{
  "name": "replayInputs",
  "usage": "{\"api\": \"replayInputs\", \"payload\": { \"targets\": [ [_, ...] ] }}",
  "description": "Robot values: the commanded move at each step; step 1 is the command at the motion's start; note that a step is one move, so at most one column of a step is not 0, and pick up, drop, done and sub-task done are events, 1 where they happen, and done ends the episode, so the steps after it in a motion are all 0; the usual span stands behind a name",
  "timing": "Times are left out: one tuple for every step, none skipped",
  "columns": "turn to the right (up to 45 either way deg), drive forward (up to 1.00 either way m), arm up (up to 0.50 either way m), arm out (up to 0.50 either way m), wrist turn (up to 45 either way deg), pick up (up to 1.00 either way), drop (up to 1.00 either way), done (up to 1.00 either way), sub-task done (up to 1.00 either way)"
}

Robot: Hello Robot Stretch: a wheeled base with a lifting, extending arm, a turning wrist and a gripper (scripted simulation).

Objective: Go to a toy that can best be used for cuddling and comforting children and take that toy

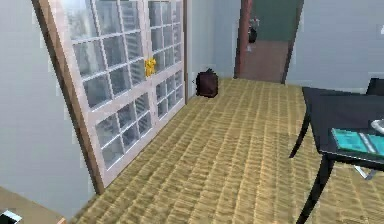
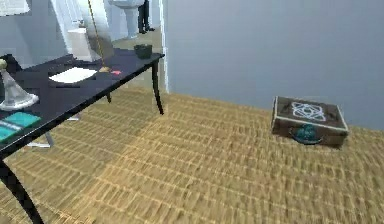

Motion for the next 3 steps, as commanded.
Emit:
{"api": "replayInputs", "payload": {
  "targets": [
    [6.0,0.00,0.00,0.00,0.0,0.00,0.00,0.00,0.00],
    [0.0,0.90,0.00,0.00,0.0,0.00,0.00,0.00,0.00],
    [15.0,0.00,0.00,0.00,0.0,0.00,0.00,0.00,0.00]
  ]
}}
